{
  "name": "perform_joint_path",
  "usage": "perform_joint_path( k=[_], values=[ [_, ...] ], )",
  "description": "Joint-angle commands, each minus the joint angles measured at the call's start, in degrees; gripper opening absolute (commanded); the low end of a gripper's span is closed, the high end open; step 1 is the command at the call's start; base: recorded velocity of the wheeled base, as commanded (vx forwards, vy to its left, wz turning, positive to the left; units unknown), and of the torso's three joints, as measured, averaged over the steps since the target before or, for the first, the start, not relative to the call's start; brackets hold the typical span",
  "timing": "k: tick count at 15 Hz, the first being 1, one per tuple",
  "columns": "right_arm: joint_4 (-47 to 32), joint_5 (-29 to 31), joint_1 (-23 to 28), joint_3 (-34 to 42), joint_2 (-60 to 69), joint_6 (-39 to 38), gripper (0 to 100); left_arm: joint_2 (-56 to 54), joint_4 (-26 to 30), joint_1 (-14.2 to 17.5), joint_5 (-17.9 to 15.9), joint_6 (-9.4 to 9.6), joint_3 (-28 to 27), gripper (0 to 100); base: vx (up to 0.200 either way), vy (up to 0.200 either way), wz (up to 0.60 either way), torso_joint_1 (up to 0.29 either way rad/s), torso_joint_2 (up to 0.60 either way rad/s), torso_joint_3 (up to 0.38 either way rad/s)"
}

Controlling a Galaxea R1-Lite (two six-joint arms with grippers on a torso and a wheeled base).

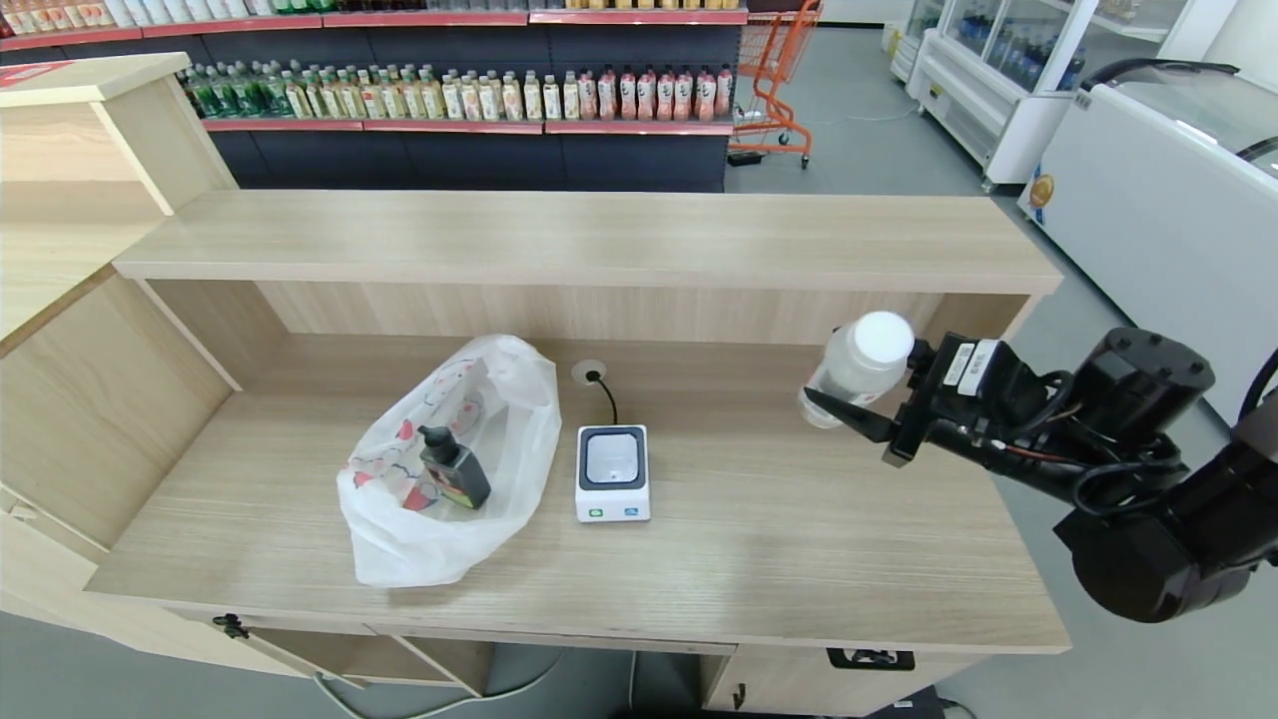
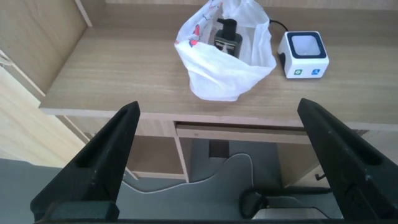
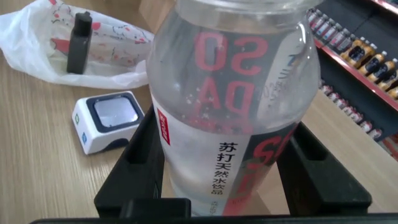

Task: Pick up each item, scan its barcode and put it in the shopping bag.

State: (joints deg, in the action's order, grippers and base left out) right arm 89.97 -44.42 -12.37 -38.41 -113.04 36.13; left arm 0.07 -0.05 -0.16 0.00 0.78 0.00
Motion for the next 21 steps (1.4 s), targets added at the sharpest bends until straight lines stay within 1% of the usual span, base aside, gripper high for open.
perform_joint_path(
  k=[1,2,5,7,8,11,14,15,16,18,19,21],
  values=[
    [0.0,-1.4,-0.6,-4.7,-4.3,-0.2,0,0.0,0.0,0.0,0.0,0.01,0.0,100,0.000,0.200,0.00,0.002,0.00,-0.002],
    [0.0,-1.5,-0.9,-5.4,-4.8,-0.2,0,0.0,0.0,0.1,0.0,0.01,0.0,100,0.000,0.200,0.00,0.002,0.00,0.007],
    [0.0,-1.6,-3.9,-9.1,-8.2,-1.6,0,0.0,0.0,0.1,0.0,-0.08,0.0,100,0.000,0.200,0.00,0.004,0.00,-0.001],
    [0.0,-1.7,-4.9,-10.0,-9.3,-1.6,0,0.0,0.0,0.1,0.0,-0.08,0.0,100,0.000,0.000,0.00,0.000,0.00,0.000],
    [0.0,-2.7,-5.6,-11.3,-10.6,-1.6,0,0.0,0.0,0.0,0.0,-0.25,0.0,100,0.000,0.000,0.00,0.000,0.00,0.000],
    [0.0,-4.6,-5.8,-13.2,-13.2,-1.5,0,0.0,0.0,0.0,0.0,-0.25,0.0,100,0.000,0.000,0.00,0.000,0.00,0.000],
    [0.0,-4.9,-5.8,-13.2,-14.6,-1.2,0,0.0,0.0,0.0,0.0,-0.25,0.0,100,0.000,0.000,0.00,0.000,0.00,0.000],
    [0.0,-5.9,-5.9,-13.3,-15.3,-1.2,0,0.0,0.0,0.0,0.0,-0.25,0.0,100,0.000,0.000,0.00,0.000,0.00,0.000],
    [0.0,-7.6,-5.8,-14.3,-16.7,-1.2,0,0.0,0.0,0.0,0.0,-0.25,0.0,100,0.000,0.000,0.00,0.000,0.00,0.000],
    [0.0,-9.2,-5.6,-17.0,-19.1,-0.9,0,0.0,0.0,0.0,0.0,-0.25,0.0,100,0.000,0.000,0.00,0.000,0.00,0.000],
    [0.0,-10.2,-5.2,-19.9,-21.3,-0.3,0,0.0,0.0,0.0,0.0,-0.25,0.0,100,0.000,0.000,0.00,0.000,0.00,0.000],
    [0.0,-10.2,-5.3,-24.3,-24.0,-0.4,0,0.0,0.0,0.0,0.0,-0.25,0.0,100,0.000,0.000,0.00,0.000,0.00,0.000]
  ],
)
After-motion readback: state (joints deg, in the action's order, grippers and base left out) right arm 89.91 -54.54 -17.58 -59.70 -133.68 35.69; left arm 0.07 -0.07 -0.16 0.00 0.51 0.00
